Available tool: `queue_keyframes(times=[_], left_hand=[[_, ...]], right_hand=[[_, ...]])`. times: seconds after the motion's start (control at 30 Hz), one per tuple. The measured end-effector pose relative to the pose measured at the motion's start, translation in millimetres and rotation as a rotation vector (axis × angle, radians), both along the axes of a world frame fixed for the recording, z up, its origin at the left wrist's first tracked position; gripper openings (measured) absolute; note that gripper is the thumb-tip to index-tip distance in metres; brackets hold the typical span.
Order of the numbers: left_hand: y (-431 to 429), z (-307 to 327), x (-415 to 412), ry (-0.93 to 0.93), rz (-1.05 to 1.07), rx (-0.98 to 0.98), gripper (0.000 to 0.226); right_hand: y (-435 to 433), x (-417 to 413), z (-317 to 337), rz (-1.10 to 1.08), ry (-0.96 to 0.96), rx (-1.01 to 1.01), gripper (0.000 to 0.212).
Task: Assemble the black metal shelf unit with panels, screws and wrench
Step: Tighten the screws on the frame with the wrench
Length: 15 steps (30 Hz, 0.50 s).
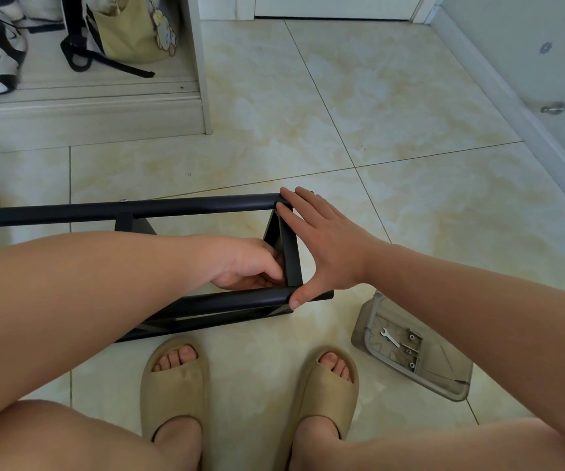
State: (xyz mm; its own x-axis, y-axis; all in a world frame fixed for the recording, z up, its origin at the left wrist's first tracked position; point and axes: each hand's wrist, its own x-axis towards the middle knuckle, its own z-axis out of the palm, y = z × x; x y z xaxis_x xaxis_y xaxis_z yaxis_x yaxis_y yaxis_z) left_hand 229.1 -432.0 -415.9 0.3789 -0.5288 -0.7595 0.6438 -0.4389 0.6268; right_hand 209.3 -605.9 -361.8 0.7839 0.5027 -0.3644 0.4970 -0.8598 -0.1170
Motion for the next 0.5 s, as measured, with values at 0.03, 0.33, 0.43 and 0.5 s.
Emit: queue_keyframes(times=[0.03, 0.33, 0.43, 0.5], left_hand=[[0.6, -0.4, -0.6, 0.001, 0.002, -0.005, 0.024], [5.2, 0.1, -2.9, 0.033, -0.043, 0.002, 0.02], [3.8, -1.7, -3.3, 0.0, -0.018, 0.011, 0.019], [2.9, -4.0, -2.8, -0.045, -0.015, 0.03, 0.021]], right_hand=[[0.0, -0.1, 0.5, -0.003, 0.004, 0.0, 0.151], [-0.3, 1.7, 1.7, 0.0, -0.001, -0.003, 0.15], [-0.6, 1.1, 1.0, -0.002, 0.003, -0.001, 0.151], [-1.0, 1.3, 0.1, -0.003, 0.006, 0.002, 0.151]])
